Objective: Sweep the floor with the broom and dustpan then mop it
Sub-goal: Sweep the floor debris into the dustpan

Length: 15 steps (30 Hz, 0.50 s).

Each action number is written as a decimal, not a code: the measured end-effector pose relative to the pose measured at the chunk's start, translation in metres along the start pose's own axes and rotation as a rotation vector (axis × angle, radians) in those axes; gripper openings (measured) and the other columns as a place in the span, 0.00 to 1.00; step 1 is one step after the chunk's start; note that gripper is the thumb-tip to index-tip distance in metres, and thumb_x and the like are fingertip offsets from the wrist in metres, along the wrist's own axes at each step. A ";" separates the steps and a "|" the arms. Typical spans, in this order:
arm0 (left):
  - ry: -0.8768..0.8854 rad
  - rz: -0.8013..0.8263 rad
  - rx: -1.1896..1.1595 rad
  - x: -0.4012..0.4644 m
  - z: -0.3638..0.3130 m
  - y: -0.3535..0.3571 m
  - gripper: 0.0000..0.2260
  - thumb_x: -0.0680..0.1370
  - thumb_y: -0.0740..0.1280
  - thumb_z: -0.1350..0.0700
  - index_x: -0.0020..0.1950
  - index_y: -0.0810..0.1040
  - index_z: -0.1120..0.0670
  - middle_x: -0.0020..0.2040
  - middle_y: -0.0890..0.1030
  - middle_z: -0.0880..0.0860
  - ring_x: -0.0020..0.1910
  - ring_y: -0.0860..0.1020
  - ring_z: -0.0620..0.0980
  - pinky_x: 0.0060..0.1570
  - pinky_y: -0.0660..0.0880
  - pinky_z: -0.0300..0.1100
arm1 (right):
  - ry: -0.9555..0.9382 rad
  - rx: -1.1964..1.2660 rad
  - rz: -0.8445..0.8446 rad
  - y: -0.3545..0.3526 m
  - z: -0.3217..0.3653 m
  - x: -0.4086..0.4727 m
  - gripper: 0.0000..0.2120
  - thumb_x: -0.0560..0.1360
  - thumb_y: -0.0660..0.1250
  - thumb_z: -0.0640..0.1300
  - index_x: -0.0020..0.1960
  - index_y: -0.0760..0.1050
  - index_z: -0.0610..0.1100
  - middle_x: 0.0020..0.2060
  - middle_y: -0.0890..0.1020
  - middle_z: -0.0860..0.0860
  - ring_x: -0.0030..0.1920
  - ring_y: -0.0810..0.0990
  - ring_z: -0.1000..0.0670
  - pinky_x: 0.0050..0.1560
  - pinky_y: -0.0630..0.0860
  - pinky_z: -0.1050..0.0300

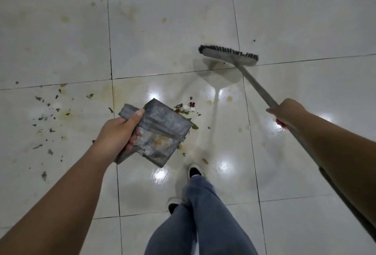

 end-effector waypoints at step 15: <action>0.000 0.006 0.030 -0.024 0.040 0.012 0.23 0.74 0.64 0.41 0.28 0.73 0.57 0.19 0.71 0.48 0.16 0.67 0.43 0.18 0.65 0.30 | 0.006 0.247 0.283 0.119 0.037 -0.008 0.07 0.81 0.52 0.37 0.56 0.66 0.36 0.32 0.71 0.42 0.25 0.71 0.47 0.20 0.68 0.60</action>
Point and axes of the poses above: each hand's wrist, its own x-axis towards the middle knuckle, its own y-axis out of the palm, z = x × y, the point moved 6 cm from there along x, towards the middle knuckle
